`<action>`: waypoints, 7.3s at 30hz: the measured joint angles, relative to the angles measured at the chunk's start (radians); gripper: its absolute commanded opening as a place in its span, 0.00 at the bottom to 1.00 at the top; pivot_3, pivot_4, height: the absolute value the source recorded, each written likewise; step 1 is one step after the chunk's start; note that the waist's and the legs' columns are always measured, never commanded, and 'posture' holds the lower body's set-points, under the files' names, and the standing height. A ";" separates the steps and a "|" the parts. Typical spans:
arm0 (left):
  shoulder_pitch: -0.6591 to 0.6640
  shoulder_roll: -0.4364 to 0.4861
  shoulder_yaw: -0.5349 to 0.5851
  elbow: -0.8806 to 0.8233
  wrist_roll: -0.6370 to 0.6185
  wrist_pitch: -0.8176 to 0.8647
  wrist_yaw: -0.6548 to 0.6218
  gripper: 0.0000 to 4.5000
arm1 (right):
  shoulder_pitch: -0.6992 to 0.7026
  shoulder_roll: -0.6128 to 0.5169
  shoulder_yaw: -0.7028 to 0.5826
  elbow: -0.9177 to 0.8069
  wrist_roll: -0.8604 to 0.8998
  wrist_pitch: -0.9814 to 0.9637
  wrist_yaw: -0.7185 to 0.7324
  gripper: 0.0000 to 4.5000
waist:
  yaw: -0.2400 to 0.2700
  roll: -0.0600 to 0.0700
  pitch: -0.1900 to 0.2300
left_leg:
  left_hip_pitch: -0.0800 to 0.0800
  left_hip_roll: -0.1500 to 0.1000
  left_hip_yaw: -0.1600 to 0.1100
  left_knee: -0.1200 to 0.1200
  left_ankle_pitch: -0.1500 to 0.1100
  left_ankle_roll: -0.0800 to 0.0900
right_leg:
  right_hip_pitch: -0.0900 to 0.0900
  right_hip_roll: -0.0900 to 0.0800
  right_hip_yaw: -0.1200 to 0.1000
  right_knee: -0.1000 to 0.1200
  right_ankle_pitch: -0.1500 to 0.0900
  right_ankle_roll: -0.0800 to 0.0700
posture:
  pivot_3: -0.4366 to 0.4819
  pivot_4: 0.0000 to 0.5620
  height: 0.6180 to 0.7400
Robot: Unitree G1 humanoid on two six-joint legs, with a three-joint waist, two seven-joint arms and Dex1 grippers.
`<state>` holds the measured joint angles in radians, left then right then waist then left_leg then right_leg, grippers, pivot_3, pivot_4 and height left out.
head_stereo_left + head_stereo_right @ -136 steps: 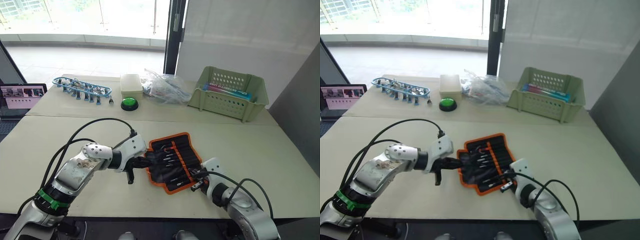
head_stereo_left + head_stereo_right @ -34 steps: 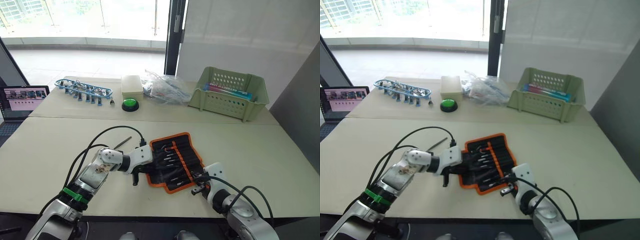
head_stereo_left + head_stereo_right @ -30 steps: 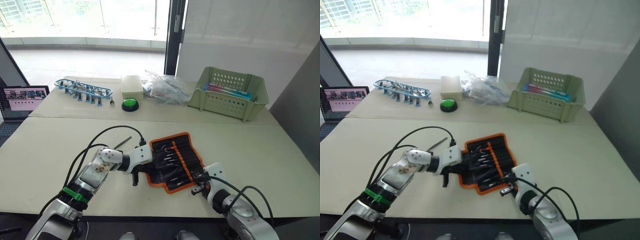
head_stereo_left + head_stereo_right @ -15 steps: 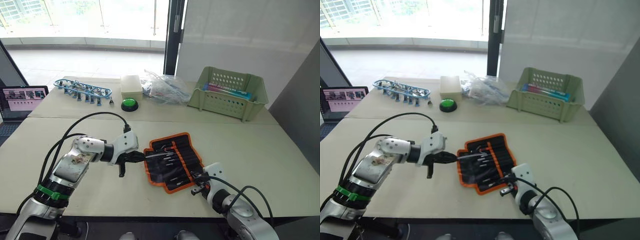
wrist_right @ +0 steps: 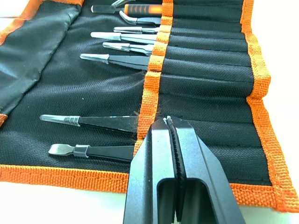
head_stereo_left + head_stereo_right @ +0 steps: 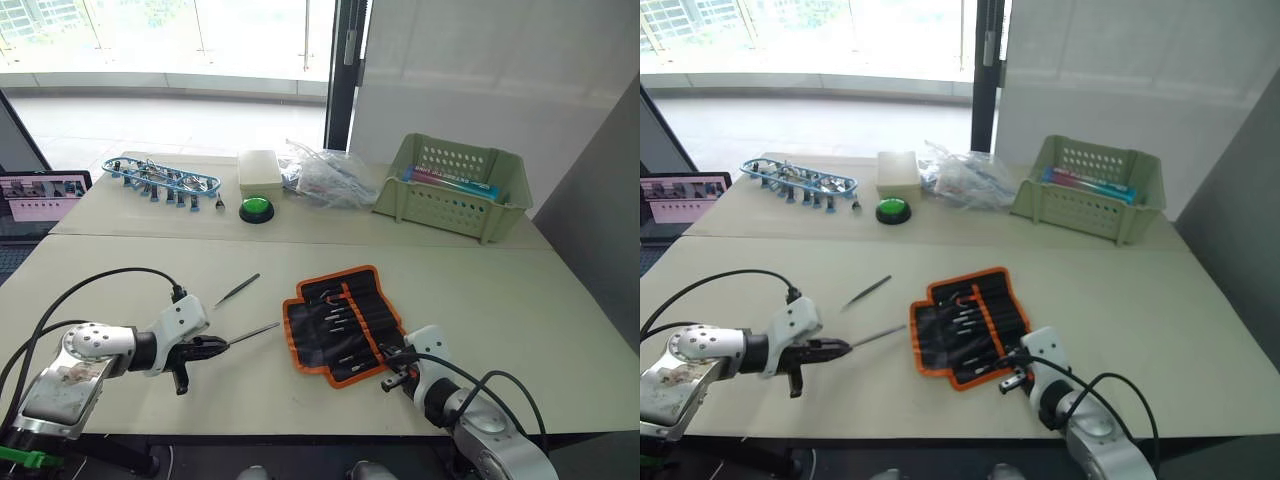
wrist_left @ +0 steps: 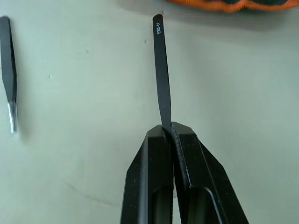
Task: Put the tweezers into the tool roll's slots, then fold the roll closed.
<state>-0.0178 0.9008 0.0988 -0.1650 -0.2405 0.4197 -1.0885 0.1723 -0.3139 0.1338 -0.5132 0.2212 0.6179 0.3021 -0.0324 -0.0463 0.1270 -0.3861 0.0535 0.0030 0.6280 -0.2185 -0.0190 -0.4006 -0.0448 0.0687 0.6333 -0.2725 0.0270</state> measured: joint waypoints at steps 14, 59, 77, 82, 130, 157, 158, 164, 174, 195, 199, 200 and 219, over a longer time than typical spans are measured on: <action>0.066 -0.016 0.046 0.048 -0.016 -0.097 0.037 0.59 | -0.032 -0.008 0.014 0.024 0.000 0.000 0.027 0.00 | -0.003 0.000 0.000 | 0.001 0.012 0.008 -0.001 0.000 0.000 | -0.003 0.006 0.000 0.001 -0.002 -0.009 | 0.48 0.27 0.98; -0.635 -0.119 -0.498 -0.099 -0.076 0.404 0.002 0.01 | -0.067 0.006 0.020 0.049 -0.002 0.000 0.042 0.00 | -0.012 -0.008 -0.001 | 0.000 0.015 0.009 0.001 0.000 0.000 | -0.003 0.018 0.005 0.003 0.002 -0.004 | 0.48 0.27 0.98; -0.690 -0.189 -0.652 -0.036 0.100 0.404 0.021 0.01 | -0.063 0.014 0.018 0.047 -0.002 0.000 0.027 0.00 | -0.006 -0.005 0.000 | 0.002 0.014 0.007 0.002 0.000 0.000 | -0.004 0.019 0.006 0.009 0.000 -0.007 | 0.48 0.27 0.98; -0.690 -0.198 -0.663 -0.034 0.119 0.401 0.016 0.01 | -0.056 0.014 0.015 0.041 -0.002 0.000 0.022 0.00 | -0.005 -0.005 0.000 | 0.001 0.014 0.007 0.002 0.000 0.000 | -0.003 0.019 0.006 0.008 0.000 -0.007 | 0.48 0.27 0.98; -0.788 -0.595 -0.715 0.315 0.299 0.274 0.084 0.01 | -0.024 0.027 0.007 0.018 -0.004 0.000 -0.021 0.00 | 0.020 -0.003 -0.001 | -0.002 0.012 0.001 0.008 0.000 0.000 | -0.001 0.020 0.005 0.009 0.000 -0.007 | 0.48 0.27 0.98; 0.028 -0.159 0.220 -0.156 0.020 0.169 0.124 1.00 | -0.035 0.010 0.016 0.031 -0.001 0.000 0.030 0.00 | -0.007 -0.004 0.001 | 0.002 0.016 0.001 0.000 0.000 0.000 | -0.003 0.016 0.003 0.012 -0.008 -0.016 | 0.48 0.27 0.98; 0.083 -0.168 0.281 -0.161 -0.003 0.160 0.126 1.00 | -0.035 0.007 0.014 0.031 -0.001 0.000 0.034 0.00 | -0.007 -0.004 0.001 | 0.003 0.016 0.001 -0.001 0.000 0.000 | -0.003 0.015 0.003 0.012 -0.009 -0.017 | 0.48 0.27 0.98; 0.414 -0.340 0.591 -0.176 -0.124 -0.008 0.123 1.00 | -0.045 -0.012 0.009 0.042 -0.002 -0.001 0.059 0.00 | -0.007 -0.005 0.000 | 0.003 0.016 0.001 -0.001 -0.001 -0.001 | -0.003 0.000 0.001 0.008 -0.009 -0.018 | 0.48 0.27 0.98; 0.530 -0.373 0.657 -0.173 -0.203 -0.094 0.137 1.00 | -0.074 -0.023 0.012 0.073 -0.004 -0.001 0.073 0.00 | -0.008 -0.007 0.001 | 0.006 0.025 0.001 -0.004 -0.008 -0.014 | -0.003 -0.002 -0.001 -0.002 -0.009 -0.021 | 0.48 0.27 0.98; -0.313 -0.274 0.047 0.538 0.061 -0.225 0.213 1.00 | -0.100 0.000 0.010 0.093 -0.004 -0.001 0.070 0.00 | 0.002 -0.009 0.000 | 0.004 0.021 0.016 -0.003 -0.002 -0.004 | -0.003 0.009 -0.007 0.000 0.002 -0.015 | 0.48 0.27 0.98; -0.437 -0.291 -0.008 0.678 0.096 -0.250 0.203 0.87 | -0.101 0.000 0.008 0.096 -0.007 -0.001 0.059 0.00 | 0.014 -0.007 -0.001 | 0.005 0.019 0.016 -0.002 -0.002 -0.004 | -0.002 0.008 -0.006 0.001 0.001 -0.013 | 0.48 0.27 0.98; -0.446 -0.295 -0.013 0.693 0.096 -0.257 0.201 0.81 | -0.100 0.001 0.008 0.096 -0.007 -0.001 0.059 0.00 | 0.015 -0.007 -0.002 | 0.005 0.019 0.016 -0.002 -0.002 -0.004 | -0.002 0.008 -0.005 0.001 0.001 -0.013 | 0.48 0.27 0.98; -0.444 -0.305 -0.020 0.683 0.080 -0.271 0.157 0.01 | -0.087 0.000 0.007 0.084 -0.006 -0.001 0.047 0.00 | 0.017 -0.006 -0.005 | 0.004 0.017 0.016 -0.002 -0.002 -0.004 | -0.002 0.007 -0.003 0.000 0.003 -0.006 | 0.48 0.27 0.98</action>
<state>-0.4621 0.5957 0.0786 0.5176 -0.1600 0.1487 -0.9310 0.0857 -0.3134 0.1407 -0.4295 0.2150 0.6171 0.3490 -0.0154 -0.0526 0.1221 -0.3824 0.0702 0.0191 0.6258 -0.2208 -0.0231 -0.4028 -0.0374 0.0657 0.6329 -0.2699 0.0206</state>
